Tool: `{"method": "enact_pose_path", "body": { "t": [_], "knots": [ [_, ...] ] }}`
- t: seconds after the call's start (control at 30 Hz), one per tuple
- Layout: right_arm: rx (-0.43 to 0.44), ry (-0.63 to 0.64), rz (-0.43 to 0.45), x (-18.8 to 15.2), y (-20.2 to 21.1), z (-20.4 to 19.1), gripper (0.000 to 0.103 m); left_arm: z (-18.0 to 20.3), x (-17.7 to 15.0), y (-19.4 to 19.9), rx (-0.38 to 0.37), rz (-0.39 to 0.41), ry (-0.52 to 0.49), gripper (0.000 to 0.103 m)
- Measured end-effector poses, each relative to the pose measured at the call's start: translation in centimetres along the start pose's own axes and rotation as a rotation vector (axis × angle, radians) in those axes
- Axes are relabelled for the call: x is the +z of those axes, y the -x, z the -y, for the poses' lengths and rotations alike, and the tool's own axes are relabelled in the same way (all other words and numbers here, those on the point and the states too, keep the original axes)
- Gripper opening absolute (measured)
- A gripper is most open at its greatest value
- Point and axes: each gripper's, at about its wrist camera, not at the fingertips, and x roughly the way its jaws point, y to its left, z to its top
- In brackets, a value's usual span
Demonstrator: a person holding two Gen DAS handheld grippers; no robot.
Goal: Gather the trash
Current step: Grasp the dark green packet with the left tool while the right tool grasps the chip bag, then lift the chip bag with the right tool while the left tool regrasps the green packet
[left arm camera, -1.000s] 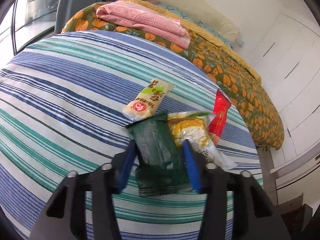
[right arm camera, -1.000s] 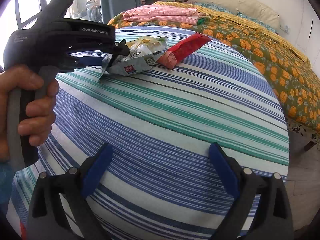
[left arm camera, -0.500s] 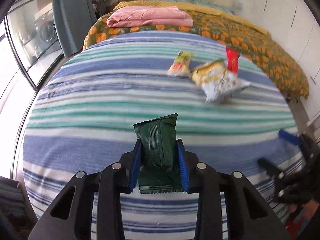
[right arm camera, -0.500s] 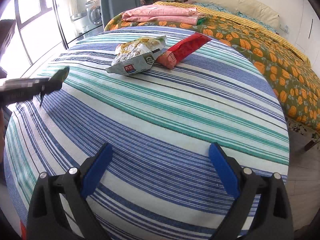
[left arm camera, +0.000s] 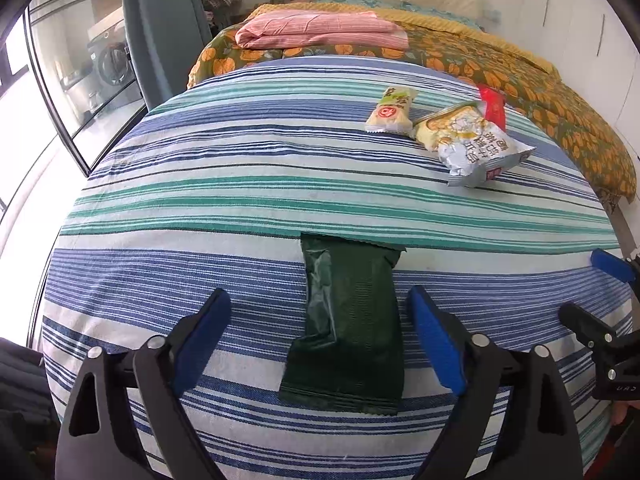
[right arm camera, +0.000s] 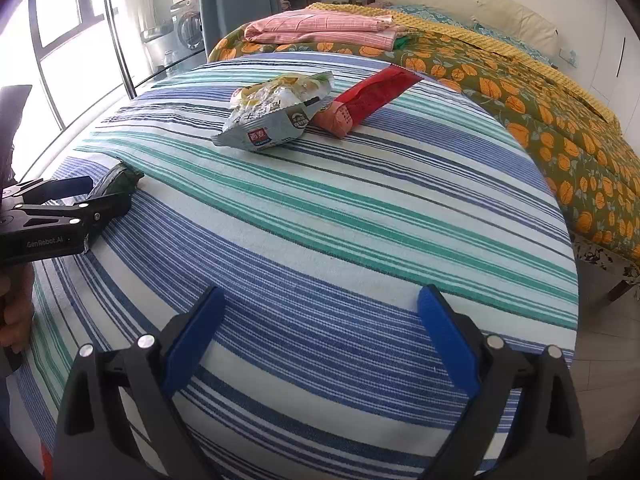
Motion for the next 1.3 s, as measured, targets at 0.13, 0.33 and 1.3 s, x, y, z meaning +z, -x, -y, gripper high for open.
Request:
{"method": "enact_pose_path", "body": {
  "t": [0.13,0.33,1.3],
  "knots": [
    [-0.001,-0.004,0.003,0.0,0.0,0.2,0.094,-0.2,0.1,-0.2,0.01,-0.009,0.019,0.097],
    [0.006,0.011,0.037,0.9,0.3,0.5,0.094,-0.3,0.0,-0.2,0.008,-0.005,0.026,0.097],
    [0.214,0.206,-0.065,5.6,1.2,-4.7,0.048,-0.3,0.0,-0.2,0.009,-0.004,0.03,0.098]
  ]
}}
